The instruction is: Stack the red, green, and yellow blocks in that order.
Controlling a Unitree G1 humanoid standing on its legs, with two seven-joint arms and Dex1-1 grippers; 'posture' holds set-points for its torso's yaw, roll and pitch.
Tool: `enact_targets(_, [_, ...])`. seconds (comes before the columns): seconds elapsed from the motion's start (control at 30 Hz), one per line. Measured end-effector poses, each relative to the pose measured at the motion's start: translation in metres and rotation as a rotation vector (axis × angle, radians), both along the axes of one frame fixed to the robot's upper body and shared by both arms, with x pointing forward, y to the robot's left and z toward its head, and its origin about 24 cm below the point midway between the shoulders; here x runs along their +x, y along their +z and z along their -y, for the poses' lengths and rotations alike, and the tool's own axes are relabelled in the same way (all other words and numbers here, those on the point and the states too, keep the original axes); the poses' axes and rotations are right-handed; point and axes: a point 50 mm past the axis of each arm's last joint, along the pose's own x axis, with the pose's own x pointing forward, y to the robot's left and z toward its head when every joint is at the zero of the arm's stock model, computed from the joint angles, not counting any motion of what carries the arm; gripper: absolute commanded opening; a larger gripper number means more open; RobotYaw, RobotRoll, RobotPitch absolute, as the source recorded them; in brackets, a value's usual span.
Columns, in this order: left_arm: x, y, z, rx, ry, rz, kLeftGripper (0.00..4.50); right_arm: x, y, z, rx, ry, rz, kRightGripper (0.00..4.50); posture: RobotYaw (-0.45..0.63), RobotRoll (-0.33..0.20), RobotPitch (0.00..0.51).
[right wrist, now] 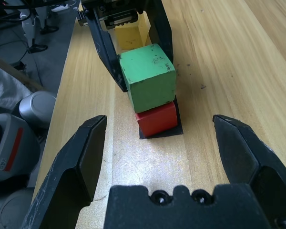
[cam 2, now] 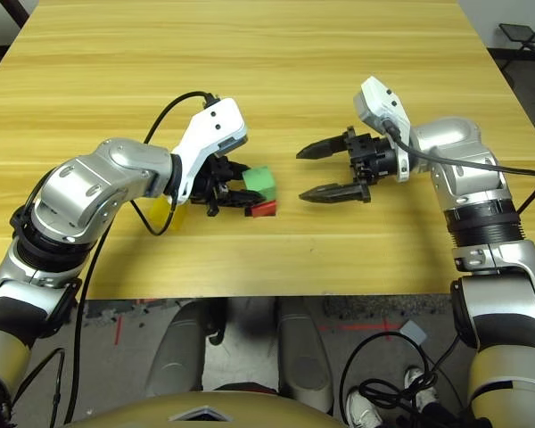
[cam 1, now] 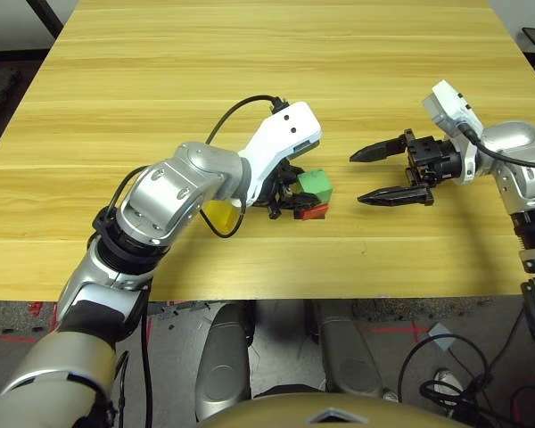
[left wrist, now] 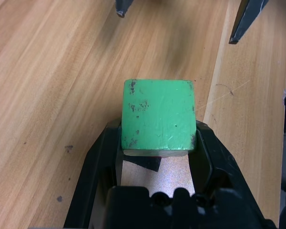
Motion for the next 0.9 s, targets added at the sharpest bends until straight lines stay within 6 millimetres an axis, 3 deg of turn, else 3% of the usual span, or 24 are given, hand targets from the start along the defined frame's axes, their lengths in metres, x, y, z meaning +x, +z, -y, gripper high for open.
enact_targets(0.27, [0.001, 0.0, 0.003, 0.006, -0.032, 0.062, 2.07, 0.0, 0.0, 0.0, -0.001, -0.003, -0.002, 4.5, 0.21, 0.031, 0.283])
enact_targets(0.5, [0.002, 0.001, -0.004, 0.035, -0.026, 0.106, 4.46, -0.001, 0.002, -0.001, -0.004, 0.005, 0.008, 4.5, 0.23, 0.039, 0.274])
enact_targets(0.77, [-0.019, 0.027, -0.064, 0.216, -0.04, 0.149, 4.46, 0.0, 0.002, 0.002, -0.003, -0.007, 0.003, 4.5, 0.26, 0.046, 0.274])
enact_targets(0.9, [-0.03, 0.026, -0.087, 0.314, -0.071, 0.098, 4.46, 0.002, 0.003, 0.004, -0.013, -0.017, 0.004, 4.5, 0.28, 0.044, 0.272])
